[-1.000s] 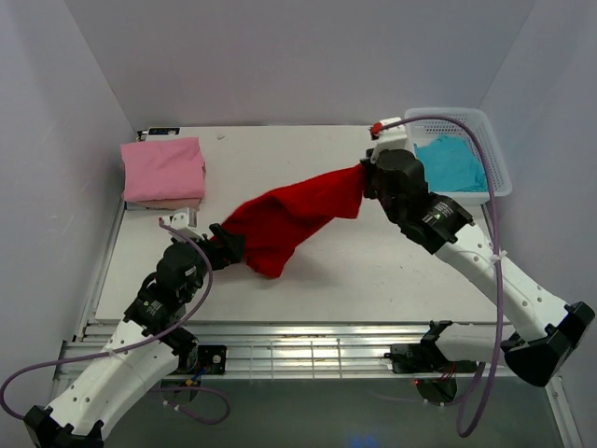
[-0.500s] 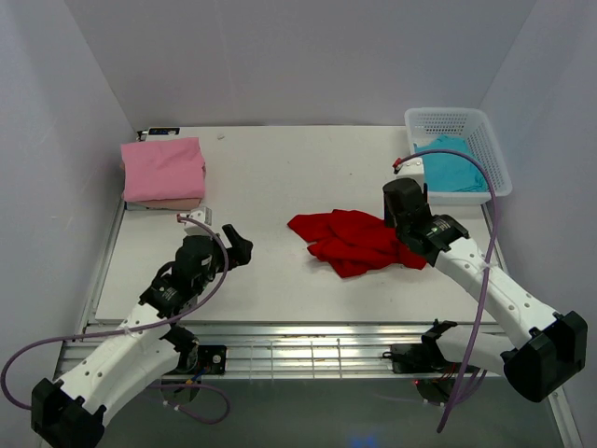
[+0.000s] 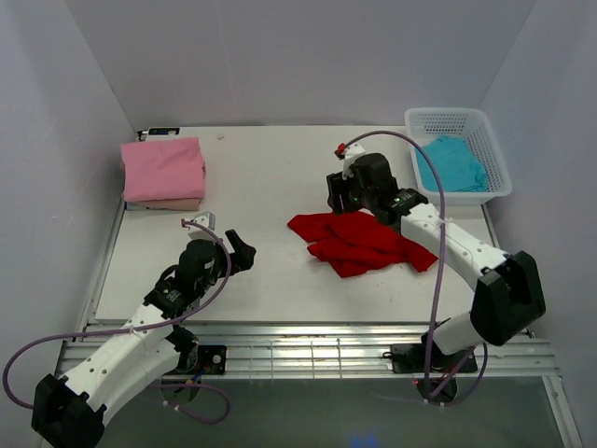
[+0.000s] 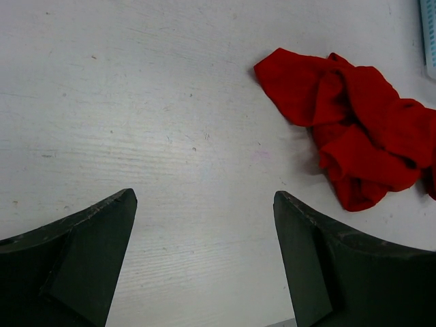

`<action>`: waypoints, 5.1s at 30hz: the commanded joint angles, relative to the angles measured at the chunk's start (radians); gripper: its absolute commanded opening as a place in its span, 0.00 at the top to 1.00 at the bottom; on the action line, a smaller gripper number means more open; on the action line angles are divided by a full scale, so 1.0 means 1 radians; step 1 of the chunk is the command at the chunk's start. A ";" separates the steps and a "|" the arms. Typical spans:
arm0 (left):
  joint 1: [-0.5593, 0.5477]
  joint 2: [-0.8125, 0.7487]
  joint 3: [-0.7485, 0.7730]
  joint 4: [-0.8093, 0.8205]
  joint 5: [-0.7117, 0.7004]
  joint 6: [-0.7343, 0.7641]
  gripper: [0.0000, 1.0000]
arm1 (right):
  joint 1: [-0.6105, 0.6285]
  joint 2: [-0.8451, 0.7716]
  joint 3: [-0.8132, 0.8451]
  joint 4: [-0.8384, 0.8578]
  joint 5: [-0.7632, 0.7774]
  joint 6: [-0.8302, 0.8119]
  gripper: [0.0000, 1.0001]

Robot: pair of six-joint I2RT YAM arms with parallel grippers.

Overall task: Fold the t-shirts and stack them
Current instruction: Flatten the tshirt out

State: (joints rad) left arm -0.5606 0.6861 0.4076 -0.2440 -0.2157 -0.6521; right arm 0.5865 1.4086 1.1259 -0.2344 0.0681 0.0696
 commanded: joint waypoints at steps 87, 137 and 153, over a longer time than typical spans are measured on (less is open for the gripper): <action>-0.004 -0.116 0.030 -0.025 -0.112 0.023 0.07 | 0.196 -0.104 0.478 -0.252 0.722 -0.142 0.92; 0.295 1.198 0.715 0.284 0.006 0.333 0.33 | 0.191 -0.275 -0.075 -0.083 0.615 -0.024 0.92; 0.295 1.133 0.737 0.284 -0.080 0.319 0.55 | 0.191 -0.258 -0.080 -0.082 0.601 -0.024 0.92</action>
State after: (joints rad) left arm -0.2703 1.8961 1.1107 0.0483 -0.2699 -0.3244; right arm 0.7799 1.1484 1.0481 -0.3626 0.6689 0.0456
